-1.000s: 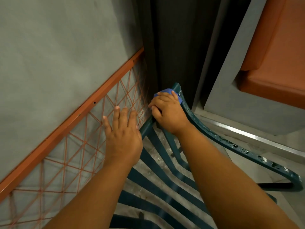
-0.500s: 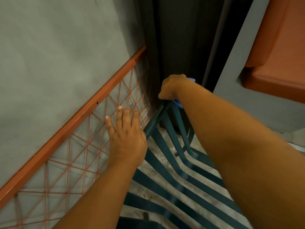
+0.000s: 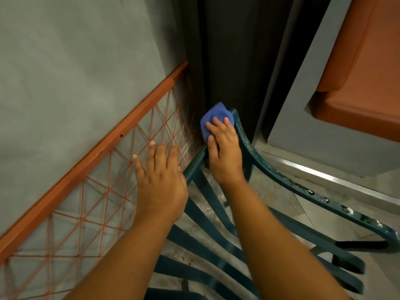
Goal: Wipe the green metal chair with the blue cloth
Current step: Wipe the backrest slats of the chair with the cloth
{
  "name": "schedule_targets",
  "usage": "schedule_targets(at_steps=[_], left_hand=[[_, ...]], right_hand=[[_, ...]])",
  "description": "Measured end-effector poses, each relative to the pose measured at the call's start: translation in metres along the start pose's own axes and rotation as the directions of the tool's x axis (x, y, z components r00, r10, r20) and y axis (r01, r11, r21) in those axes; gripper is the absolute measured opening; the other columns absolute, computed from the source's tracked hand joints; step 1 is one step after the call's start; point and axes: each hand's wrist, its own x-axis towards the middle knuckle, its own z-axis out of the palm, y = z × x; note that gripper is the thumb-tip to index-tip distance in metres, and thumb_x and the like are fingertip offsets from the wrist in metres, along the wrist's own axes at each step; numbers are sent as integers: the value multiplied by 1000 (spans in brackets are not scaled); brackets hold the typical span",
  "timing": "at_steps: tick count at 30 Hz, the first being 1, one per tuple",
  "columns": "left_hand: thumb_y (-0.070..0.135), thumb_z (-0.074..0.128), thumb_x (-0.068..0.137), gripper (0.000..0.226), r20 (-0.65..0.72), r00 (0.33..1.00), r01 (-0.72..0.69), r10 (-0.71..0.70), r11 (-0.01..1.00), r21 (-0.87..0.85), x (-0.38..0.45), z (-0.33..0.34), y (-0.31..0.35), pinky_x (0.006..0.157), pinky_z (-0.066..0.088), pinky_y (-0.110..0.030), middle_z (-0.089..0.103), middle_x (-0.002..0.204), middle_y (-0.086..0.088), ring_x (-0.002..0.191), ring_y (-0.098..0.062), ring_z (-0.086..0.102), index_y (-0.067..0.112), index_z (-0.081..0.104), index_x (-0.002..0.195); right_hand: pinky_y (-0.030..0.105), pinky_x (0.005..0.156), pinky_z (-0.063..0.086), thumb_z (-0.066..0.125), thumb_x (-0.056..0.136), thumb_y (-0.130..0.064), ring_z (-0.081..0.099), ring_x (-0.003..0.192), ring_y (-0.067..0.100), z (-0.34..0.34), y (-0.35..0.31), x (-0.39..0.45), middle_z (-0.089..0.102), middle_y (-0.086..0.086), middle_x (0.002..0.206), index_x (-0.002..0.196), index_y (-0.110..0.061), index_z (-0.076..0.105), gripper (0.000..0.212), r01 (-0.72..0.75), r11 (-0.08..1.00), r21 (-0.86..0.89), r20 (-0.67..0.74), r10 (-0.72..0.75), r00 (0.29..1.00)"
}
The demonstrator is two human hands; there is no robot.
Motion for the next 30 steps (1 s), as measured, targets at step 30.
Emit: schedule_targets(at_steps=[30], left_hand=[[25, 27, 90, 56, -8, 1000, -21, 20, 996, -92, 1, 6, -1, 115, 6, -53, 27, 151, -13, 143, -29, 11, 13, 28, 144]], right_hand=[[16, 99, 42, 40, 100, -30, 42, 122, -12, 10, -41, -46, 44, -17, 140, 141, -33, 42, 41, -396, 821, 412, -155, 491, 857]])
